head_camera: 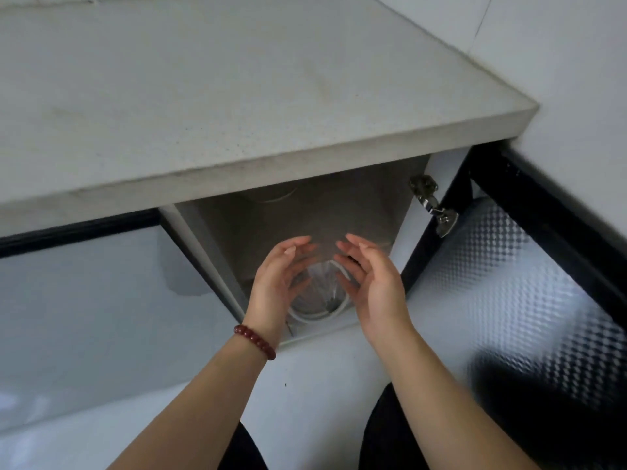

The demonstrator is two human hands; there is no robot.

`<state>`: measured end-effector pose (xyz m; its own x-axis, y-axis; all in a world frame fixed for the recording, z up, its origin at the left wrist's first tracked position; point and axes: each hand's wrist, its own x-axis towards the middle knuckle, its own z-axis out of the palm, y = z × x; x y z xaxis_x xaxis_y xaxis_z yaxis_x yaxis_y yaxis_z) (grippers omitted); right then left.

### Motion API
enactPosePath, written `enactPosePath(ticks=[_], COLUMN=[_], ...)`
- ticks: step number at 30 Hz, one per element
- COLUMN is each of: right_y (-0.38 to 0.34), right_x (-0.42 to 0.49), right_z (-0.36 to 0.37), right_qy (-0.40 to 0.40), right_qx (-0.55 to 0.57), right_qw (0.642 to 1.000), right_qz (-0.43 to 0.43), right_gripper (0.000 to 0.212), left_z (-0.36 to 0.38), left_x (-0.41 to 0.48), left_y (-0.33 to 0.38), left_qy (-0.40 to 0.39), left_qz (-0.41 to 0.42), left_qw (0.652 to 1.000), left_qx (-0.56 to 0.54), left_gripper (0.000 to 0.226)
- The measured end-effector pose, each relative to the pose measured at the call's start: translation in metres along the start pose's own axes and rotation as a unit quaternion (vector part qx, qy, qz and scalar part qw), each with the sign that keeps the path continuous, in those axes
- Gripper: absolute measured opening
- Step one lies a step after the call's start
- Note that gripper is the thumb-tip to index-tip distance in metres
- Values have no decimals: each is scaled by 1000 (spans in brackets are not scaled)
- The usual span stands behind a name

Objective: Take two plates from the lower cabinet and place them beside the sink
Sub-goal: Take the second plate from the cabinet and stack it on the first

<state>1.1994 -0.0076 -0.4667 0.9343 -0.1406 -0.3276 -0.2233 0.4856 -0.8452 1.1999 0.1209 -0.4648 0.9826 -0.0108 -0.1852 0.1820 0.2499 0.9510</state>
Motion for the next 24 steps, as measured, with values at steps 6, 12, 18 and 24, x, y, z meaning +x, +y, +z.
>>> enactPosePath(ticks=[6, 12, 18, 24], right_y=[49, 63, 66, 67], right_x=[42, 60, 72, 91], right_z=[-27, -42, -37, -27], right_qy=[-25, -53, -77, -113], right_qx=[4, 3, 1, -6], right_qw=[998, 996, 996, 993], right_qz=[-48, -68, -40, -26], right_gripper=[24, 22, 22, 23], left_z=[-9, -7, -12, -16], left_x=[29, 40, 42, 54], left_y=[-65, -87, -80, -76], left_qy=[-6, -13, 25, 72], left_qz=[23, 56, 69, 88], left_qw=[1000, 998, 997, 992], left_qx=[-16, -6, -17, -48], left_gripper=[38, 38, 36, 33])
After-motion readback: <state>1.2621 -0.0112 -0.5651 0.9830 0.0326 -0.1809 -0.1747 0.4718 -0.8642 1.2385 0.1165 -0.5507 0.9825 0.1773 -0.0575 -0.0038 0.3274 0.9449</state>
